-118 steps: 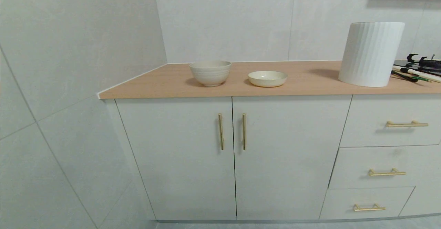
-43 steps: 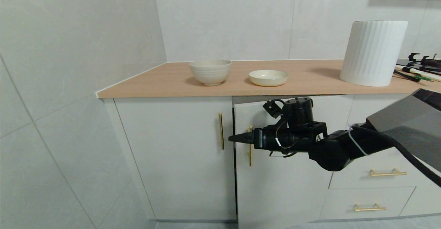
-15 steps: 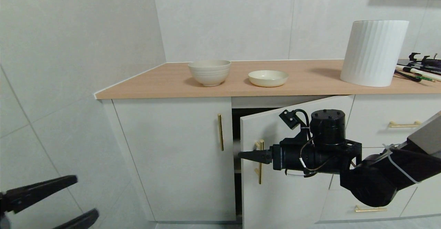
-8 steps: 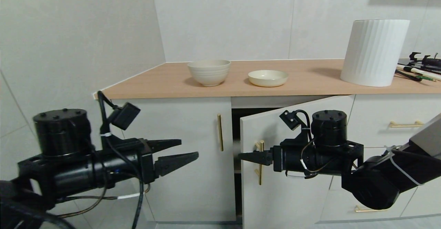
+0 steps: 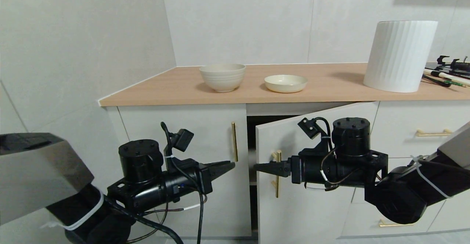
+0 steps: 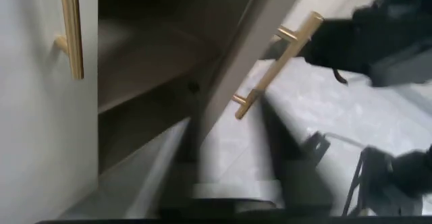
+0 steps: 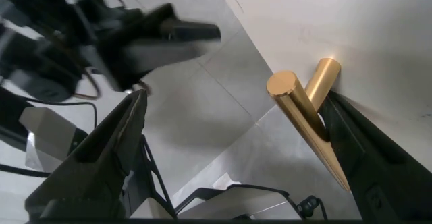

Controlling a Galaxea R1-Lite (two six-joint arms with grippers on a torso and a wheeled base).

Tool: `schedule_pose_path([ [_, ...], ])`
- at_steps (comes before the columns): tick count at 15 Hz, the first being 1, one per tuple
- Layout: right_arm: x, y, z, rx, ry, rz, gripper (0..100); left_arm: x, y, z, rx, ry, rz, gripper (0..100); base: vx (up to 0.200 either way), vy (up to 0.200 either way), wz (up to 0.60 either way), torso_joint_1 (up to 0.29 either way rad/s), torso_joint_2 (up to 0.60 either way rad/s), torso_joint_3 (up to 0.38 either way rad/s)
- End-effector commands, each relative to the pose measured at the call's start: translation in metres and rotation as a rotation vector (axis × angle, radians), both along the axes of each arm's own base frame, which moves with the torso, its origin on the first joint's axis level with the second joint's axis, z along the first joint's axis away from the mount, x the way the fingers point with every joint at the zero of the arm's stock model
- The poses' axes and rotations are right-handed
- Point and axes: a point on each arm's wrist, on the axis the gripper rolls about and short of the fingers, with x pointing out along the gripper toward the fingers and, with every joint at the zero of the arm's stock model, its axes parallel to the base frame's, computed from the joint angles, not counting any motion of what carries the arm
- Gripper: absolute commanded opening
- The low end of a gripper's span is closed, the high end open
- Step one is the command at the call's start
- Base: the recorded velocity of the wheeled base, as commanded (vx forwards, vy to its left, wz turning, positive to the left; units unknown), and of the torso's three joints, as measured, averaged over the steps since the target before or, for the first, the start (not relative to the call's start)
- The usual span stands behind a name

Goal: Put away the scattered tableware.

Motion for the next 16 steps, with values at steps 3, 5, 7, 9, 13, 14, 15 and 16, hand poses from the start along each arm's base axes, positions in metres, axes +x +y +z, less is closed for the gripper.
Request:
schedule_pose_path([
  [3,0.0,0.0,-0.001,-0.001,0.001,0.0,100,0.033,-0.012,-0.038,-0.038,-0.04,0.014,0,0.0,0.0,0.0,0.0,0.0,0.0],
  [5,-0.001,0.001,-0.001,-0.001,0.001,0.003,100,0.047,-0.018,-0.044,-0.04,-0.044,0.011,0,0.0,0.0,0.0,0.0,0.0,0.0],
  [7,-0.001,0.0,0.0,0.0,-0.001,0.002,100,0.063,-0.025,-0.046,-0.038,-0.038,0.011,0,0.0,0.0,0.0,0.0,0.0,0.0],
  [9,-0.002,-0.001,0.001,0.001,-0.002,0.002,100,0.071,-0.031,-0.043,-0.04,-0.044,0.007,0,0.0,0.0,0.0,0.0,0.0,0.0],
  [13,-0.003,-0.001,0.0,-0.001,0.001,0.002,100,0.079,-0.054,-0.048,-0.047,-0.06,-0.038,0,0.0,0.0,0.0,0.0,0.0,0.0],
  [14,-0.003,-0.001,0.002,0.001,-0.003,0.0,100,0.08,-0.063,-0.045,-0.047,-0.06,-0.058,0,0.0,0.0,0.0,0.0,0.0,0.0],
  [15,-0.003,-0.002,0.002,0.002,-0.005,0.0,100,0.081,-0.069,-0.044,-0.046,-0.06,-0.069,0,0.0,0.0,0.0,0.0,0.0,0.0],
  [16,-0.003,-0.002,0.003,0.003,-0.006,-0.003,100,0.083,-0.071,-0.043,-0.044,-0.062,-0.073,0,0.0,0.0,0.0,0.0,0.0,0.0],
])
